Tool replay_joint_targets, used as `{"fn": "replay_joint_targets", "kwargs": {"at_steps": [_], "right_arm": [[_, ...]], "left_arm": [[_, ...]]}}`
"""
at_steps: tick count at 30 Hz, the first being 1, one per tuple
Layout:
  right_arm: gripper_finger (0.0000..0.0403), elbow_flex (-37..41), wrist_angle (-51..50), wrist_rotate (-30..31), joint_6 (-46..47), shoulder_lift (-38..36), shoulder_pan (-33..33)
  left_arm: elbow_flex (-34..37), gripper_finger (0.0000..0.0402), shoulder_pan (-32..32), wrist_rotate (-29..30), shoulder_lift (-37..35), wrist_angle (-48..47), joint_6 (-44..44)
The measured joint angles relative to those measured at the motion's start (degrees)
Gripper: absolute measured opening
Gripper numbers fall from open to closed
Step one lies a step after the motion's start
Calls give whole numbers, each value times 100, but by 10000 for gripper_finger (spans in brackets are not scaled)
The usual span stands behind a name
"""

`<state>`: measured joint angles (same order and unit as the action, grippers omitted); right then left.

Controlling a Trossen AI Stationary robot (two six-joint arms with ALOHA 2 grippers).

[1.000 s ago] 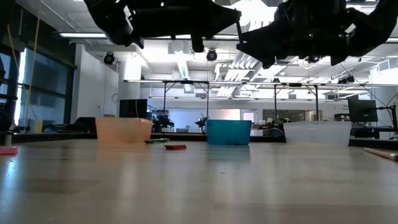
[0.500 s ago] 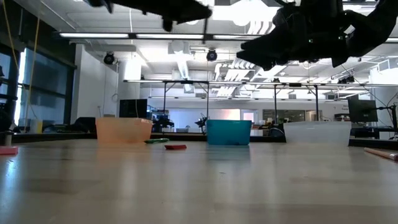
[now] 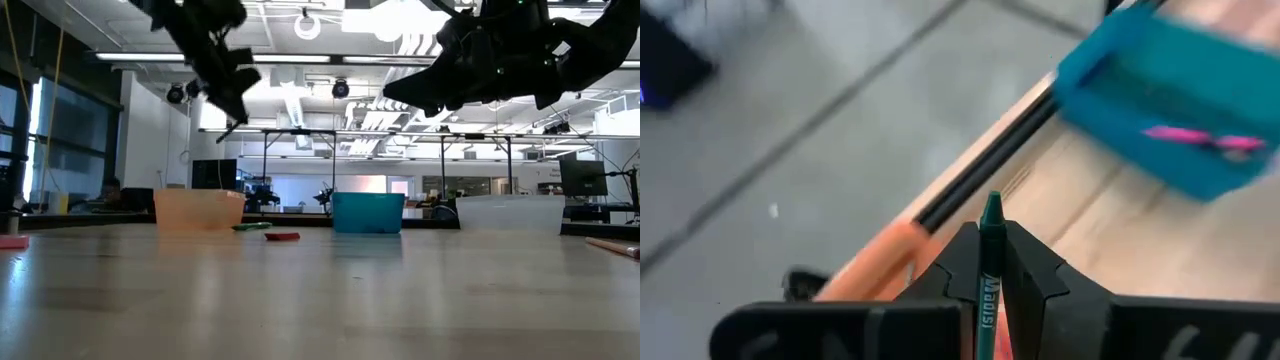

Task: Sort crayons/erasers/pens/pencils in bins
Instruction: Put the green crayon into the orange bin, then put the orange eraser into the transparent bin

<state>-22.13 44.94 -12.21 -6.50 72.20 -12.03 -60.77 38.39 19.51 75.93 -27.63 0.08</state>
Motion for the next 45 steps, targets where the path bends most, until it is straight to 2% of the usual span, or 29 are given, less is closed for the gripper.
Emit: {"fn": "replay_joint_targets", "kwargs": {"at_steps": [5,11,19,30,37,40,45], "right_arm": [[7,0,-8,2,-113,0,0],[8,0,-35,2,-109,0,0],[1,0,-110,6,-109,2,0],[2,0,-152,9,-149,2,0],[2,0,-219,152,-153,2,2],[2,0,-289,271,-294,2,2],[2,0,-342,271,-512,2,0]], "left_arm": [[2,6,1009,-776,686,-105,35],[2,7,1607,-1117,1614,-92,78],[2,17,1727,-1194,2249,-71,168],[2,79,1725,-1137,2233,-106,172],[2,98,1413,-876,1323,-455,217],[2,92,942,-932,847,-589,229],[2,67,-245,-990,439,-693,538]]}}
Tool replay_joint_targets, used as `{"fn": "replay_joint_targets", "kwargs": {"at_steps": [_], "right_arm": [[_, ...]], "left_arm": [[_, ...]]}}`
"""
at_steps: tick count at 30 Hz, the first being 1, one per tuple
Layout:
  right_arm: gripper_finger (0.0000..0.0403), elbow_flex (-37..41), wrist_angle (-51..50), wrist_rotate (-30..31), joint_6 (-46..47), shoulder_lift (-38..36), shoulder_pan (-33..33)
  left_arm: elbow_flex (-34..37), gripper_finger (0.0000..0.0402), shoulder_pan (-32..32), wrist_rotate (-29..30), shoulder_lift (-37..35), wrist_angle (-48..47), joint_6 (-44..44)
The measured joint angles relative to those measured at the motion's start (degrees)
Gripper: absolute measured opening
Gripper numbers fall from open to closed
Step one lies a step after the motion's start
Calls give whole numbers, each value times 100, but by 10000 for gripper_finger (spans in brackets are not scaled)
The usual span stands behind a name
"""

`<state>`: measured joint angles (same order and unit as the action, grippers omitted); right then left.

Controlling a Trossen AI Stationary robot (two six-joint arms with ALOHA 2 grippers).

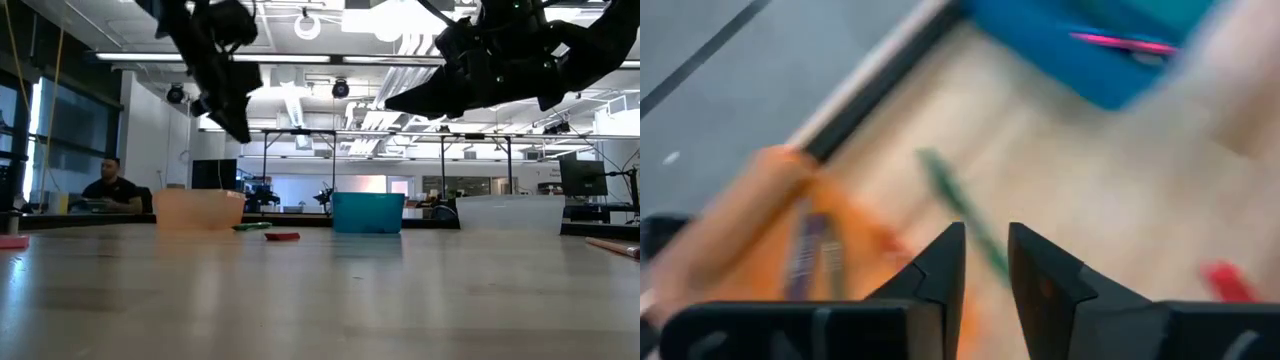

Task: Sort crayons/erasers/pens/pencils in bins
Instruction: Put the orange eraser into the transparent bin

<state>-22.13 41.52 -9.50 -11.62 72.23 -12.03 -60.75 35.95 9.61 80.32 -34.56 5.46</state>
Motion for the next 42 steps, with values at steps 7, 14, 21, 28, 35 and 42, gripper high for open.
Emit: {"fn": "replay_joint_targets", "kwargs": {"at_steps": [7,14,21,28,35,42], "right_arm": [[2,0,-32,-26,-227,0,-72],[2,0,-175,-49,-89,1,-222],[2,0,-130,-55,-69,2,-221],[2,0,-82,-55,-27,2,-221],[2,2,-59,-55,-21,2,-219],[2,2,-67,-55,14,2,-219]], "left_arm": [[103,25,-1593,389,122,618,656],[1227,2,-2400,518,131,2372,1595],[1691,7,-3140,1273,193,2601,2430],[1680,48,-3684,1180,877,3072,3034],[1679,116,-3836,1771,1743,3696,3472],[1679,175,-3796,2286,2288,3929,3726]]}}
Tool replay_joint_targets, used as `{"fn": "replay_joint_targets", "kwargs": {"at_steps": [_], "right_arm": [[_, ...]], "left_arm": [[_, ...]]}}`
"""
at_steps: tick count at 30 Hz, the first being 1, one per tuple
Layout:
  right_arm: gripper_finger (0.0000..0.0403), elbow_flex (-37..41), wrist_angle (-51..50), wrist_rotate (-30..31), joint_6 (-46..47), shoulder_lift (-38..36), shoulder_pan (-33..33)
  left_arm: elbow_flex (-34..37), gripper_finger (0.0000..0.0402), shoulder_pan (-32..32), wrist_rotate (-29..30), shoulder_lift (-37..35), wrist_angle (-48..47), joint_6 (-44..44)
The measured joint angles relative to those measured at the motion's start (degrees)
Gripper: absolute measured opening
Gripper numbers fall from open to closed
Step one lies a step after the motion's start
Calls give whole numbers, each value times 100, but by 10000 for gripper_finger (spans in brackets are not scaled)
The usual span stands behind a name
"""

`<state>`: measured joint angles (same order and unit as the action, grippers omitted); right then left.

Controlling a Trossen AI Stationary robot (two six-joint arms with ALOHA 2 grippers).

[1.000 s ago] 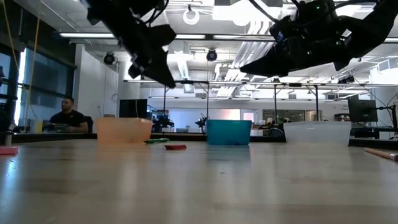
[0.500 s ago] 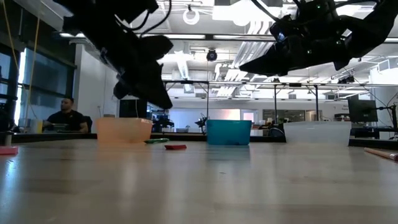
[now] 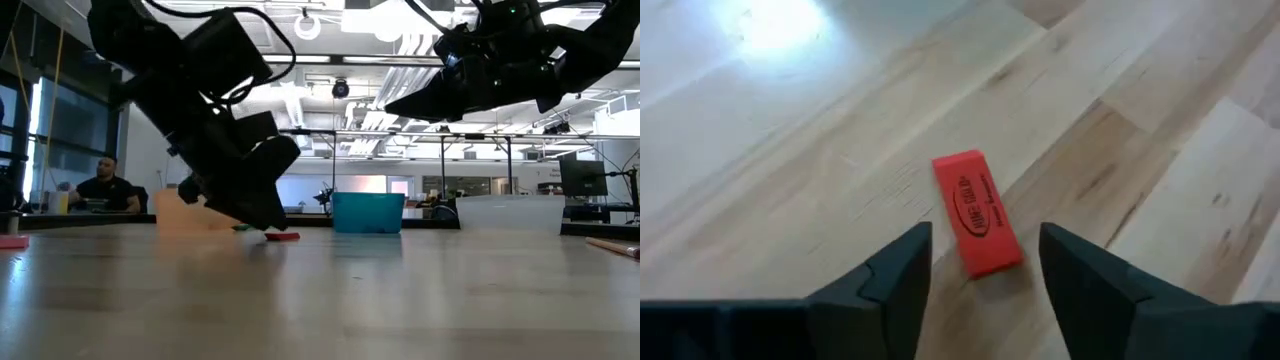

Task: Sort crayons/erasers/pens/pencils in bins
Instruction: Put the orange eraser into the transparent bin

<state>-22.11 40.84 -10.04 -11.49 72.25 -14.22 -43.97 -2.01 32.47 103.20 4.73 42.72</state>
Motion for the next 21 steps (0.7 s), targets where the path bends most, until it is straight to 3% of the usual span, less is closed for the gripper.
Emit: {"fn": "replay_joint_targets", "kwargs": {"at_steps": [8,21], "right_arm": [[2,0,-61,0,-3,0,0],[2,0,-86,0,4,0,0]], "left_arm": [[-22,183,66,25,431,502,-50],[-22,51,135,-408,433,377,-972]]}}
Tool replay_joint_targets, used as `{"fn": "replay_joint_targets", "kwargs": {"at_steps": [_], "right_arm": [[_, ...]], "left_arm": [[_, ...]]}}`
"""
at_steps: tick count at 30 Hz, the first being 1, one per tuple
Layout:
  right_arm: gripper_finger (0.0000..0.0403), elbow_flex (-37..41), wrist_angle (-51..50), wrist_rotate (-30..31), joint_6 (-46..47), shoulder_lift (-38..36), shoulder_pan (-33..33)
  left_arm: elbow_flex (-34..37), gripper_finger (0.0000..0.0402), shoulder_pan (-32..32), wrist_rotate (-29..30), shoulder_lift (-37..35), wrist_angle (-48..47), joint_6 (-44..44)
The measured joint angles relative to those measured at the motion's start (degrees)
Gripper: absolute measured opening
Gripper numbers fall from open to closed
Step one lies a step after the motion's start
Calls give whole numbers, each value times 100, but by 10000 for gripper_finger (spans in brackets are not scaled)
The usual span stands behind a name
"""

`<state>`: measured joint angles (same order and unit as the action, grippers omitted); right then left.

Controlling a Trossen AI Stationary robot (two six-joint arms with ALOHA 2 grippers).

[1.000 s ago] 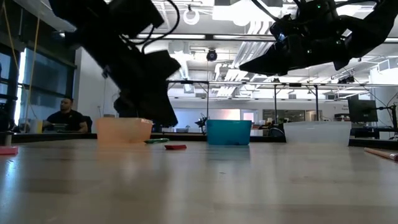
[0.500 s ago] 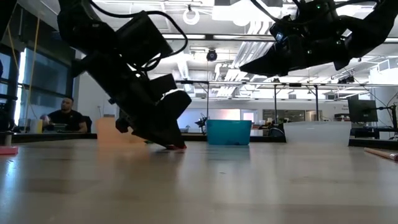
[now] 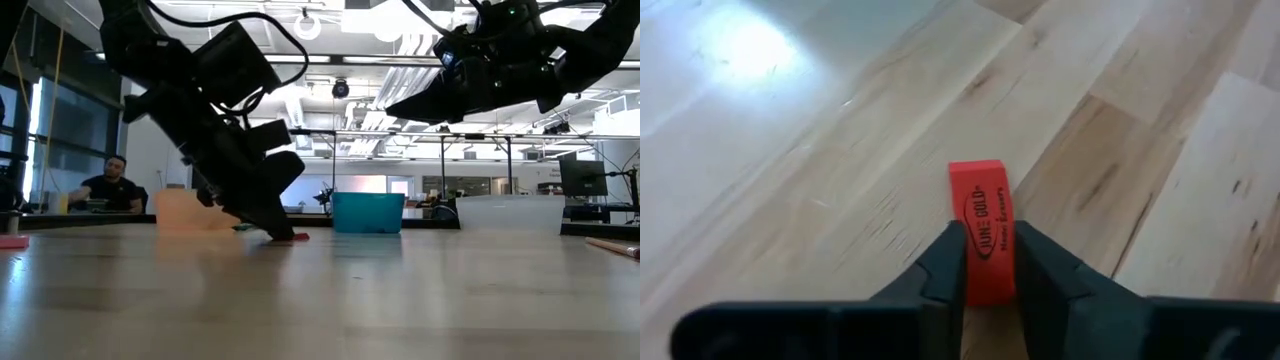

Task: Sort crayons/erasers/pens/pencils in bins
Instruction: Put the orange eraser into the transparent bin

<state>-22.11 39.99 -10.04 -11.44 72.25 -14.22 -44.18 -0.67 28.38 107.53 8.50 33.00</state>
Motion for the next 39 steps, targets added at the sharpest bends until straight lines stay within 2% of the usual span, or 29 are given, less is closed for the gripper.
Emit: {"fn": "replay_joint_targets", "kwargs": {"at_steps": [3,13,20,39], "right_arm": [[2,0,-11,0,0,0,0],[2,0,-40,1,1,0,0],[2,0,-52,2,2,0,0],[2,2,-391,-19,352,0,-166]], "left_arm": [[5,40,-2,-47,-92,-33,-188],[33,40,-22,-115,-440,-195,-478],[33,39,-93,177,-610,-123,-547],[37,39,-293,568,-741,859,-1424]]}}
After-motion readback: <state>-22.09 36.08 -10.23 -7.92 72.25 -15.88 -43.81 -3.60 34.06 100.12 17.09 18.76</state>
